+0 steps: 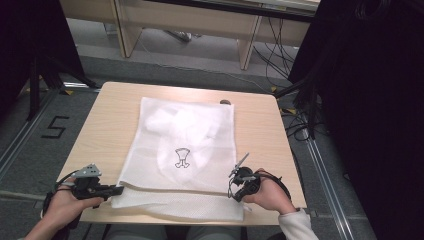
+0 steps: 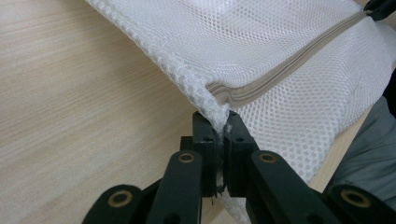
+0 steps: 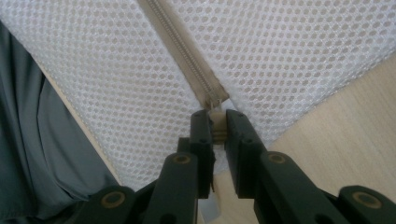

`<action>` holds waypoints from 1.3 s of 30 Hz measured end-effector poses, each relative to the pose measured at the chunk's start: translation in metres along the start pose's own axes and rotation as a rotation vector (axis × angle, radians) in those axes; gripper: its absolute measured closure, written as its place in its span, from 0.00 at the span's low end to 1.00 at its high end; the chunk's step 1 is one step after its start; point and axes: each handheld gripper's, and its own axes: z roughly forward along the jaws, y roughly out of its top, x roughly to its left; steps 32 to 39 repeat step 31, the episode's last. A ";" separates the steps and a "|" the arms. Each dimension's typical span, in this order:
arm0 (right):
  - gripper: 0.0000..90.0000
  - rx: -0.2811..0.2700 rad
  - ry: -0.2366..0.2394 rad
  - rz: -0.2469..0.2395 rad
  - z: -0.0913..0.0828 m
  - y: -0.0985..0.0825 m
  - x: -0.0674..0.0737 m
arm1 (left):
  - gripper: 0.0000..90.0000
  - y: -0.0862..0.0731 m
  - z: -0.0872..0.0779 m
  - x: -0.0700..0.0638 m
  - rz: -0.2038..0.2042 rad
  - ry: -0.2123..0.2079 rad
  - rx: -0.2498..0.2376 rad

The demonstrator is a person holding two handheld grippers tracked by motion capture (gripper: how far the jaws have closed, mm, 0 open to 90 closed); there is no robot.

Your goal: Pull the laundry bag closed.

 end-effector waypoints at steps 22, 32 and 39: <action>0.41 -0.530 -0.137 0.221 -0.011 -0.009 -0.011 | 0.64 -0.005 -0.009 -0.002 0.068 0.028 -0.019; 0.44 -0.580 -0.214 0.218 -0.009 -0.013 -0.014 | 0.44 0.002 -0.013 -0.003 0.116 0.018 -0.144; 0.44 -0.580 -0.214 0.218 -0.009 -0.013 -0.014 | 0.44 0.002 -0.013 -0.003 0.116 0.018 -0.144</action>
